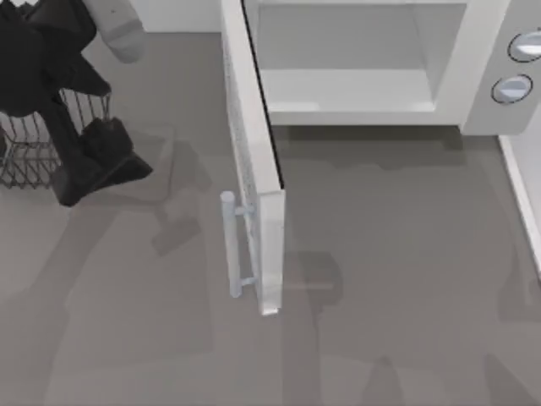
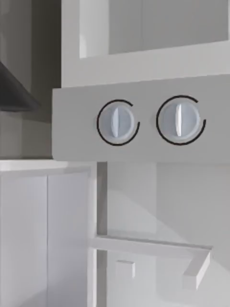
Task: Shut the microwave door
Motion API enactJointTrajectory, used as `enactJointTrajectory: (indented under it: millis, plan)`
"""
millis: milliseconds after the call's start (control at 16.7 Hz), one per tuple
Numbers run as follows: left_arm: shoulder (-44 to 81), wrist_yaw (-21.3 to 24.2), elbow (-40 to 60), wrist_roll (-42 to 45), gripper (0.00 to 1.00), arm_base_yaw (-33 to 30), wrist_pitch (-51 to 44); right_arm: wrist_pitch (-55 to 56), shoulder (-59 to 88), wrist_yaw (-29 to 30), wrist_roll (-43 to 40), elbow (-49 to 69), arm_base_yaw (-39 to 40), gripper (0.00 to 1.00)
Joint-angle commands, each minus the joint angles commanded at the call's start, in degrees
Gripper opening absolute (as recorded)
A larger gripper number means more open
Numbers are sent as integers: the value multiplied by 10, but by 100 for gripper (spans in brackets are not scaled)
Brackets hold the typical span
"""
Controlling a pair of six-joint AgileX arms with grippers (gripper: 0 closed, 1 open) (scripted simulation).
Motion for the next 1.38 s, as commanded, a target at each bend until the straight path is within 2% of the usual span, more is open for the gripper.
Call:
enactJointTrajectory:
  millis: [360, 600, 1080, 1380]
  plan:
    - [180, 45, 240, 96, 100, -34, -141, 0, 0, 0, 0, 0, 0, 100]
    - [231, 58, 317, 126, 100, -43, -180, 0, 0, 0, 0, 0, 0, 100]
    - [232, 58, 312, 124, 100, -46, -172, 0, 0, 0, 0, 0, 0, 100]
    - [229, 49, 212, 94, 100, -76, -59, 0, 0, 0, 0, 0, 0, 100]
